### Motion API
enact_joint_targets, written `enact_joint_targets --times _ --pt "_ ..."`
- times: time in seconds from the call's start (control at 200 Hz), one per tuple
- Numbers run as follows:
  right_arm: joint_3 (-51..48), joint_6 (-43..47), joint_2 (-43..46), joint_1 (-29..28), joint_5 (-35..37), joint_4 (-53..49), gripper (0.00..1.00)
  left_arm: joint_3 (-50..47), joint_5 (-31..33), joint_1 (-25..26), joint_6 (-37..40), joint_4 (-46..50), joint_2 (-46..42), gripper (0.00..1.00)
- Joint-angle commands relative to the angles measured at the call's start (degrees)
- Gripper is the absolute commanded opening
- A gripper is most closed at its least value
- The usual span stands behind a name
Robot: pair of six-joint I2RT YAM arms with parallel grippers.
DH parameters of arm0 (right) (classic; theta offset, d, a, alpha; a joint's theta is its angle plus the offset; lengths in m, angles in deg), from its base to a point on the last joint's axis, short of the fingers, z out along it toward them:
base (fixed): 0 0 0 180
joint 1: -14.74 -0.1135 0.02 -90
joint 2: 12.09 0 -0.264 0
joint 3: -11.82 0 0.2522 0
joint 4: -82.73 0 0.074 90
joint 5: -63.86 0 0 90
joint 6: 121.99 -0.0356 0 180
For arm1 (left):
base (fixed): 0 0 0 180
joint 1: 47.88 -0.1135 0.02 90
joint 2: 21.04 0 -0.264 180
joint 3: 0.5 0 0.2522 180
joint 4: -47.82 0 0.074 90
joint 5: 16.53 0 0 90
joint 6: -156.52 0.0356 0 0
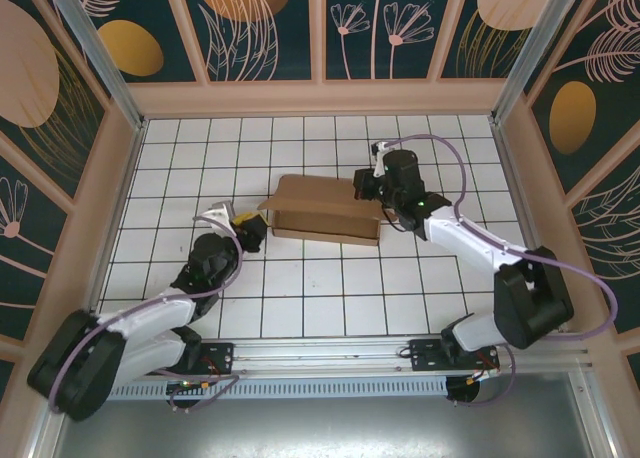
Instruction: Fold the paper box
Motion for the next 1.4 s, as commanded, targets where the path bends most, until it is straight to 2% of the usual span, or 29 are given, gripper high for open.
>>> enact_joint_targets --times 0.0,0.075,0.17,0.225,0.345,0.42,0.53,0.585,0.781,0.936,1.106,1.391 --pt "1.55 0.70 -3.88 -0.06 -0.79 -4.31 0.00 10.16 10.15 0.11 1.21 24.78 -5.01 0.47" --pt "0.09 0.96 -4.61 -0.10 0.64 -4.69 0.00 18.68 13.46 -0.01 5.62 34.19 -4.13 0.51" --pt "-2.78 1.13 -4.34 -0.10 2.31 -3.84 0.01 27.70 11.80 -0.95 10.30 40.47 0.76 0.60" --pt "-3.52 1.14 -4.83 -0.10 3.21 -4.07 0.06 31.47 8.31 -2.83 11.08 41.28 4.50 0.61" --pt "-4.21 1.44 -6.62 -0.01 5.48 -4.85 0.15 35.24 -6.48 -9.44 7.22 38.51 14.03 0.61" --pt "-3.47 1.65 -6.21 -0.01 7.40 -5.44 0.26 38.72 -12.11 -10.87 6.80 37.71 20.48 0.61" --pt "-2.33 1.42 -2.03 0.35 10.32 -6.14 0.52 43.36 -16.96 -11.05 7.23 37.86 29.64 0.63" --pt "-1.86 0.78 -0.14 1.21 10.05 -6.28 0.59 44.88 -17.25 -11.12 7.38 37.91 33.22 0.64" --pt "-1.69 -3.05 0.76 6.56 6.03 -9.31 0.64 45.71 -20.87 -11.70 7.21 34.63 41.28 0.64" --pt "-4.60 -4.80 1.15 9.15 6.00 -8.89 0.72 45.29 -23.36 -11.76 6.82 32.29 42.61 0.65" --pt "-7.47 -6.80 0.44 10.79 0.10 -6.72 0.73 45.18 -24.87 -11.74 7.67 31.72 43.04 0.66" --pt "-11.30 -8.22 -1.16 10.75 -2.67 -2.91 0.72 43.62 -27.94 -11.76 7.89 31.80 44.58 0.65"
